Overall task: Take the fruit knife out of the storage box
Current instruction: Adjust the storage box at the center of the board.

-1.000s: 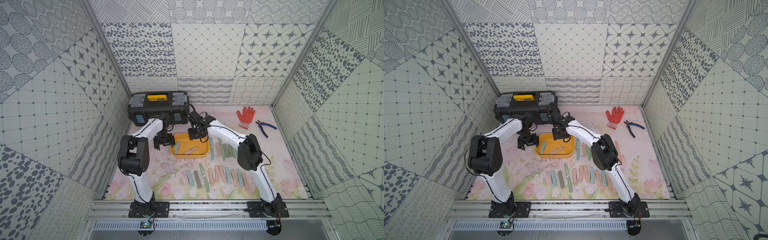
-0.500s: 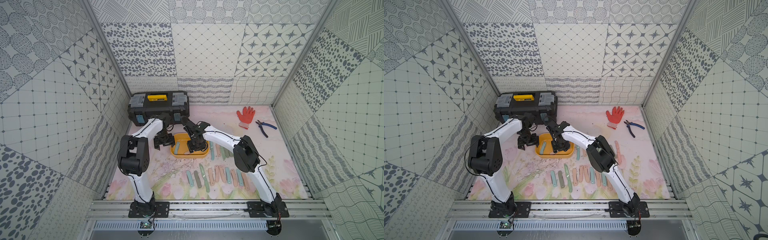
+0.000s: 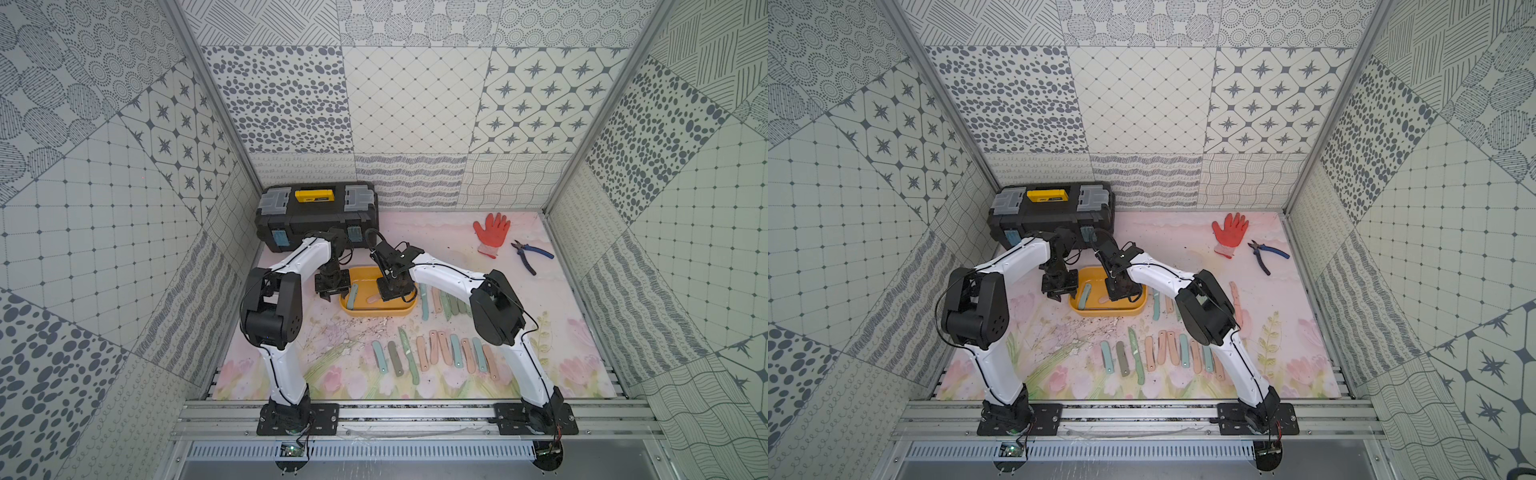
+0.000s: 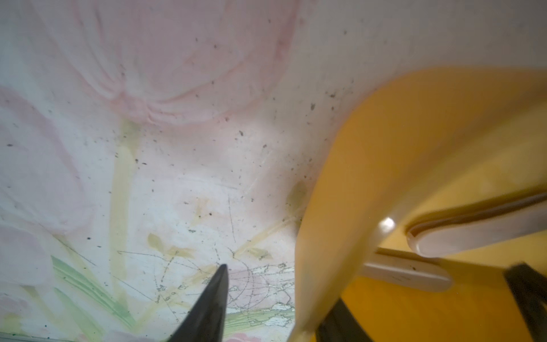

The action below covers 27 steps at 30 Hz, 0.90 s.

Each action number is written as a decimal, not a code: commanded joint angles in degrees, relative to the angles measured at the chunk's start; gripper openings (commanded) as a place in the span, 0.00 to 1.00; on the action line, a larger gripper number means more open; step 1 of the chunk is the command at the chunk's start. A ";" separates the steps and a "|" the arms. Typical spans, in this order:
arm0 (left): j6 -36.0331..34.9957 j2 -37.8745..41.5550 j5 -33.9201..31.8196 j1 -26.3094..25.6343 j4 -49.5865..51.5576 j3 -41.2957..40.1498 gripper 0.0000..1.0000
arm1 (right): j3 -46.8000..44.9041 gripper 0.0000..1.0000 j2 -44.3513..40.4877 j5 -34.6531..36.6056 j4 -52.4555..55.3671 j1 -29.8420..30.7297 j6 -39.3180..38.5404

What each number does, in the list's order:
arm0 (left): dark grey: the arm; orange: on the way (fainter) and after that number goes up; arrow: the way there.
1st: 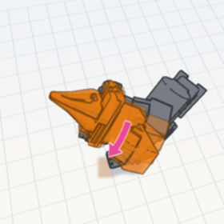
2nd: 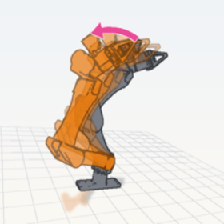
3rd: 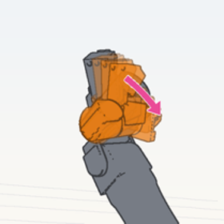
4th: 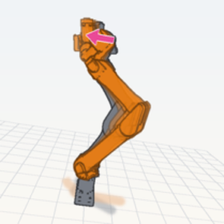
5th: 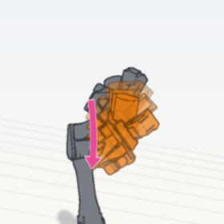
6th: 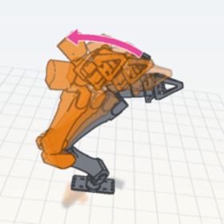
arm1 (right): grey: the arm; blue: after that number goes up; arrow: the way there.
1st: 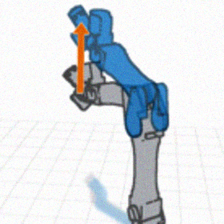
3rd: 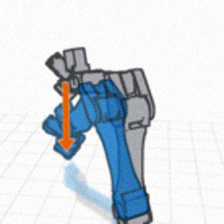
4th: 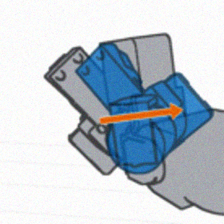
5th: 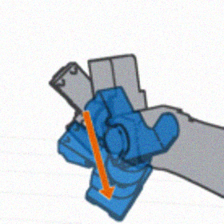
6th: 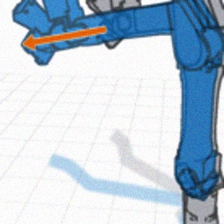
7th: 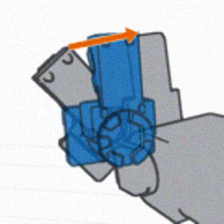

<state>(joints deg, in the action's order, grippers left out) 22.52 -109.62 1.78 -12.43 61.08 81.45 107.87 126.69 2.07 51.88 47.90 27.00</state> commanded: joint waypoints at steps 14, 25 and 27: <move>-5.94 -4.58 6.71 -0.27 8.64 6.17 0.00 | -21.77 0.53 -28.97 6.34 -10.87 -2.25 0.60; -9.43 -7.00 22.17 -0.23 13.08 6.21 0.00 | -25.89 0.53 -32.88 5.83 -13.86 -3.13 0.15; -7.86 -6.86 23.92 -0.01 11.95 4.70 0.00 | -26.52 0.53 -33.62 5.82 -14.15 -3.42 -0.06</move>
<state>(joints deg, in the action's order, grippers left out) 15.84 -116.05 14.17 -12.64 68.25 87.94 82.11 95.77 7.57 40.95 45.01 26.79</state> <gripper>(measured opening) 0.070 0.530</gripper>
